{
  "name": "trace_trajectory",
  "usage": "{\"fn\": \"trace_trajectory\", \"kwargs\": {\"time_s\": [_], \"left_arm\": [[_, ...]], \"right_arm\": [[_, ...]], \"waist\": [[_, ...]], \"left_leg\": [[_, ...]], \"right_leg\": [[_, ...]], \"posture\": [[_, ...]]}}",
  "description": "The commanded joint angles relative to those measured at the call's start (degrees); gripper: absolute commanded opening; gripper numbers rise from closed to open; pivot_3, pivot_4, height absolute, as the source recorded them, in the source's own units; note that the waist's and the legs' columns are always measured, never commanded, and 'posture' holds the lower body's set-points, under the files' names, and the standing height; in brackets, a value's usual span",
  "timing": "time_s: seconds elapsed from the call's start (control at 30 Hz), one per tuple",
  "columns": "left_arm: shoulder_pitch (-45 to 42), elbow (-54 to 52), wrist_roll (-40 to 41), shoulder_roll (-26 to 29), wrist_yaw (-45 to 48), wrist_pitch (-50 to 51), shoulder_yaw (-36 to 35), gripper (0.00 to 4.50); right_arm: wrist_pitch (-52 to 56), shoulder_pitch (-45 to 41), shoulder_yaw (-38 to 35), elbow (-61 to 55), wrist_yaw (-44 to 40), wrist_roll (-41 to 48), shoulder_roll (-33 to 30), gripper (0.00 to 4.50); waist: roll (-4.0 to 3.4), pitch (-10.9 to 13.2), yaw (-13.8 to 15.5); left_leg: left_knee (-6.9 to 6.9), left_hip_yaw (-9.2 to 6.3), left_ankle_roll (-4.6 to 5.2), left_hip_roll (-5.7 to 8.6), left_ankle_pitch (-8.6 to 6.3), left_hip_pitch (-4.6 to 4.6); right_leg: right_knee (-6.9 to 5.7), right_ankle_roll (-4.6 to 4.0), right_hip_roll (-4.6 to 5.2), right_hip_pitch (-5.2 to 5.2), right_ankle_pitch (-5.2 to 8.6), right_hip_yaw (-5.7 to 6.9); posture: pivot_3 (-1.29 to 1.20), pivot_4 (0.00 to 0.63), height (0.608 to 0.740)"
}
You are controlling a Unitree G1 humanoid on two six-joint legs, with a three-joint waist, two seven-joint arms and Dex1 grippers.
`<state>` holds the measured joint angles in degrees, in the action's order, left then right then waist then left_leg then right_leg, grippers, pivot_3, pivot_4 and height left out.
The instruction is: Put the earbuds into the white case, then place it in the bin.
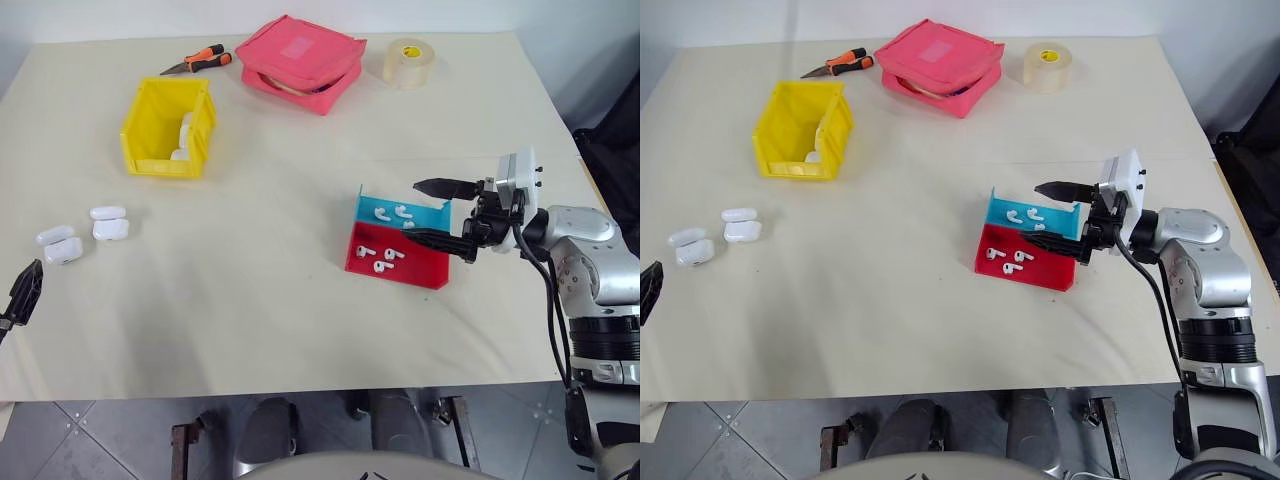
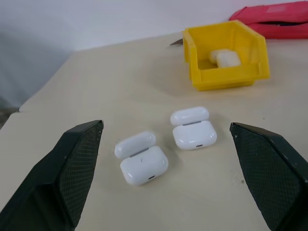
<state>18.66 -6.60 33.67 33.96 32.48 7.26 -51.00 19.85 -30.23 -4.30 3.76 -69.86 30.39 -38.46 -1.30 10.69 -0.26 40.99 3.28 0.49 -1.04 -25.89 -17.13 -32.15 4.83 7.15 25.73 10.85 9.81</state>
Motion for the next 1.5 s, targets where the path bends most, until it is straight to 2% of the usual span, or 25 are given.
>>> {"fn": "trace_trajectory", "kwargs": {"time_s": [0.03,0.13,0.27,0.47,0.57,0.7,0.83,0.97,1.13,1.33,1.5], "left_arm": [[4.9,-4.5,2.0,-0.3,-0.9,3.0,-4.7,4.48],[11.6,-7.7,6.3,-2.8,2.0,5.6,-8.3,4.48],[19.6,-8.6,7.7,-6.3,4.5,5.6,-11.9,4.48],[21.7,-8.0,7.8,-7.6,4.8,3.1,-14.7,4.48],[20.4,-8.2,7.4,-6.5,3.2,3.5,-14.6,4.48],[16.8,-7.4,7.8,-1.7,-1.5,9.5,-13.1,4.48],[11.1,-3.2,7.4,6.1,-6.9,19.8,-10.8,4.48],[2.4,2.8,6.4,14.7,-12.0,31.3,-6.7,4.48],[-5.5,8.8,4.3,21.6,-13.5,41.4,-0.6,4.48],[-15.1,16.5,0.6,27.5,-15.0,49.4,6.1,4.48],[-22.6,21.5,-2.5,29.6,-14.6,51.2,11.3,4.48]], "right_arm": [[0.5,-3.0,0.6,-0.5,-0.8,0.7,0.6,4.5],[0.5,-5.3,2.1,1.2,-2.4,0.3,1.2,4.5],[-2.0,-7.8,3.8,5.3,-5.1,-1.2,2.0,4.5],[-4.3,-11.1,5.2,9.9,-8.0,-2.5,4.4,4.5],[-6.0,-12.2,5.4,11.5,-10.2,-2.4,5.3,4.5],[-9.1,-11.9,6.3,11.4,-14.9,-2.9,4.9,4.5],[-10.3,-12.1,7.0,9.9,-17.9,-3.0,4.7,4.5],[-9.5,-13.4,6.8,8.3,-17.5,-2.1,5.4,4.5],[-9.3,-13.4,6.5,7.4,-16.5,-1.9,5.3,4.5],[-8.9,-11.1,6.0,5.8,-15.6,-2.1,4.3,4.5],[-8.2,-10.5,5.8,5.2,-15.2,-2.1,3.9,4.5]], "waist": [[0.02,0.0,-0.1],[0.06,0.0,-0.8],[0.07,0.0,-1.4],[0.09,0.0,-1.1],[0.12,0.0,-1.3],[0.13,0.0,-1.1],[0.13,0.0,-1.2],[0.12,0.0,-1.4],[0.12,0.0,-1.6],[0.12,0.0,-1.9],[0.12,0.0,-2.0]], "left_leg": [[0.0,0.01,0.0,-0.01,0.0,0.0],[0.0,0.2,-0.05,-0.17,-0.06,0.02],[0.04,0.43,-0.15,-0.5,-0.24,0.01],[0.15,0.53,-0.29,-0.6,-0.31,-0.01],[0.16,0.68,-0.3,-0.6,-0.31,0.0],[0.2,0.73,-0.29,-0.6,-0.31,0.0],[0.23,0.76,-0.3,-0.59,-0.31,0.01],[0.2,0.85,-0.35,-0.6,-0.29,0.06],[0.11,1.08,-0.37,-0.6,-0.28,0.1],[0.04,1.31,-0.45,-0.63,-0.23,0.15],[0.02,1.33,-0.5,-0.63,-0.21,0.2]], "right_leg": [[0.0,0.0,-0.01,0.0,0.0,-0.01],[0.01,-0.03,-0.2,0.05,0.0,-0.18],[0.06,-0.12,-0.59,0.17,0.05,-0.36],[-0.31,-0.37,-0.71,0.45,0.14,-0.52],[-0.47,-0.43,-0.71,0.74,0.18,-0.59],[-0.5,-0.45,-0.71,0.84,0.18,-0.58],[-0.62,-0.46,-0.71,0.81,0.19,-0.64],[-0.74,-0.54,-0.75,0.85,0.24,-0.66],[-0.75,-0.55,-0.79,0.88,0.25,-0.61],[-0.77,-0.56,-0.86,0.88,0.25,-0.64],[-0.79,-0.55,-0.89,0.88,0.26,-0.66]], "posture": [[0.0,0.15,0.74],[0.0,0.15,0.74],[0.0,0.15,0.74],[0.0,0.15,0.74],[0.0,0.15,0.74],[0.0,0.15,0.74],[0.0,0.15,0.74],[0.0,0.15,0.74],[0.0,0.15,0.74],[0.0,0.15,0.74],[0.0,0.15,0.74]]}}
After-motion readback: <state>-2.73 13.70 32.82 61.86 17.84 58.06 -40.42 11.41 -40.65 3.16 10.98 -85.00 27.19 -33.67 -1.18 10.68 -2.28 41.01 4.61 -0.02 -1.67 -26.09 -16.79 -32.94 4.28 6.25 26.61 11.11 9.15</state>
